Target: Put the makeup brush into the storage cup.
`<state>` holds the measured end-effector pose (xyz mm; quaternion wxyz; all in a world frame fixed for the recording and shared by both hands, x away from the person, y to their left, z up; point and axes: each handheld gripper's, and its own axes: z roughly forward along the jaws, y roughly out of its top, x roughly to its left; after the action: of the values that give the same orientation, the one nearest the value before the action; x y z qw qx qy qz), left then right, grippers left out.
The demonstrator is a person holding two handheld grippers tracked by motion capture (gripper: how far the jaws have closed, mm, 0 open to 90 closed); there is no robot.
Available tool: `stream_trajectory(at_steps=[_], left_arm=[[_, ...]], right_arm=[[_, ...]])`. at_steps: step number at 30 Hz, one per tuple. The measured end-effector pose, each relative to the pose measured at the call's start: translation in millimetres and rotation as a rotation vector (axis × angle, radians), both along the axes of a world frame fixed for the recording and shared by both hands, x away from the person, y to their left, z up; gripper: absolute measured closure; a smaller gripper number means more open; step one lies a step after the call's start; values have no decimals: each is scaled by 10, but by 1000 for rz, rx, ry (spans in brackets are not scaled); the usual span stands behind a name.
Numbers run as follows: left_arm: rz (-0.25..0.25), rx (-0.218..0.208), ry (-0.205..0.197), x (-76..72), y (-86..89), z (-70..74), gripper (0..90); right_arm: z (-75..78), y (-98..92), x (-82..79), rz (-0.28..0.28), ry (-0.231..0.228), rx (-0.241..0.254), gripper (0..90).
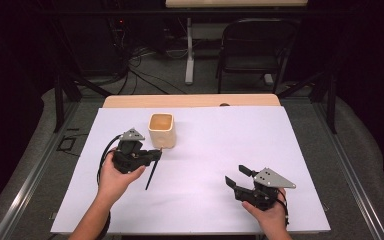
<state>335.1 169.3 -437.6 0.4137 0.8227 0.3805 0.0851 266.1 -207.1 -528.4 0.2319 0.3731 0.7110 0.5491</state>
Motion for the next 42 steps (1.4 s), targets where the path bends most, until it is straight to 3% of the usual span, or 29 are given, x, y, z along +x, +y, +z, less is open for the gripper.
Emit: stream_trajectory(at_steps=[9,15,24,35,37,42], left_arm=[[10,-82,-74,-115,47,-35,840],[20,-132,-110,-156,96,-28,840],[36,-229,-128,-199,164,-72,840],[29,-268,-167,-246,114,-102,841],[25,-274,-170,-248,119,-98,841],[23,-287,-173,-256,129,-83,841]], right_arm=[[6,17,-4,15,8,8,407],[24,60,-6,34,14,-13,433],[51,129,4,68,38,2,454],[140,256,-19,123,47,24,480],[199,284,-15,136,50,2,493],[343,386,53,156,68,2,503]])
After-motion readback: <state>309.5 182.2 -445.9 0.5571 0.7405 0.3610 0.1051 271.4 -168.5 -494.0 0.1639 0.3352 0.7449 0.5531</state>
